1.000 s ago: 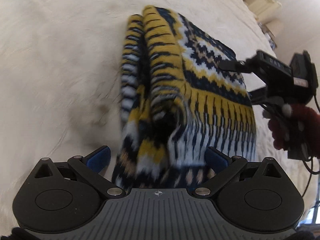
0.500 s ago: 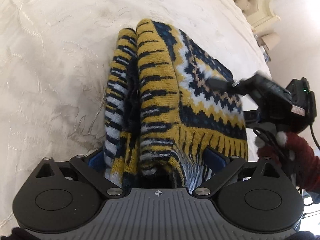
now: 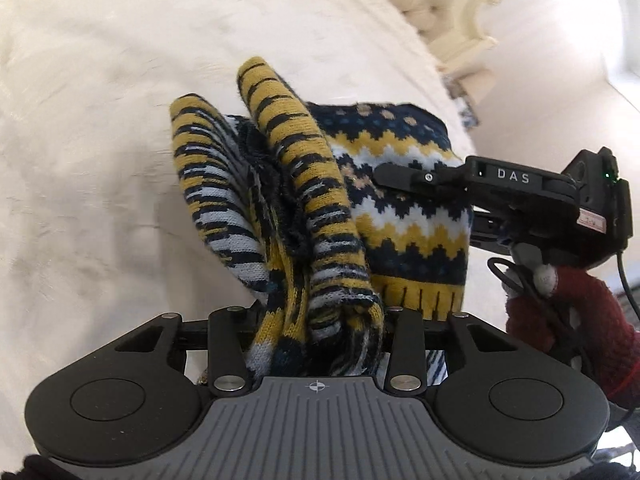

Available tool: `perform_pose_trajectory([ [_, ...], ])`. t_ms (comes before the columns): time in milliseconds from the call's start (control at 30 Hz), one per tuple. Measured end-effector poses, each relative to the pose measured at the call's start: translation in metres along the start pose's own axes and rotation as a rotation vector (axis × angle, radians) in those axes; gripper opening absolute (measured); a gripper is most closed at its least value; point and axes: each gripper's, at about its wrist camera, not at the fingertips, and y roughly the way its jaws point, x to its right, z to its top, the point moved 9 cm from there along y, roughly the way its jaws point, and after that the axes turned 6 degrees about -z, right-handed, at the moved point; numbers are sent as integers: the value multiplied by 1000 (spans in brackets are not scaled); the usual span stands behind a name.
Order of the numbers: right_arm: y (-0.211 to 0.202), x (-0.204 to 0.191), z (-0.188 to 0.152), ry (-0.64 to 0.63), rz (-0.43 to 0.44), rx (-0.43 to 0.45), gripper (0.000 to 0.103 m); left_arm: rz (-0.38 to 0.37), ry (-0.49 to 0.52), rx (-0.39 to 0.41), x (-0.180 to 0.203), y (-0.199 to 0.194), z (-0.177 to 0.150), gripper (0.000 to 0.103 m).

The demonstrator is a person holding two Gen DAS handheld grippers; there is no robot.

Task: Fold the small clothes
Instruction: 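Fold the other side inward with the left gripper while the right gripper holds the fabric, then open both grippers and square the folded sweater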

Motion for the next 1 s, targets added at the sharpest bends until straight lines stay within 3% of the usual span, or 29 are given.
perform_pose_trajectory([
  [233,-62,12,-20,22,12,38,44,-43,65,-56,54,-7,-46,39],
  [533,-81,36,-56,5,20,-6,45,12,71,-112,81,20,-101,39],
  [600,-78,42,-57,-27,4,1,50,60,60,-103,78,30,-106,43],
  [667,-68,68,-57,-7,-55,9,62,178,40,-97,60,39,-117,50],
  [733,-56,100,-57,7,-186,9,63,336,12,-133,38,55,-126,50],
  [767,-54,117,-58,17,-264,7,63,374,-18,-151,26,55,-134,53],
  [833,-62,133,-56,55,-289,35,64,363,-68,-111,23,47,-136,53],
  [933,-83,140,-57,72,-264,102,77,398,10,-64,33,18,-138,52],
  [1000,-91,143,-59,55,-270,123,77,391,67,-28,50,9,-128,53],
])
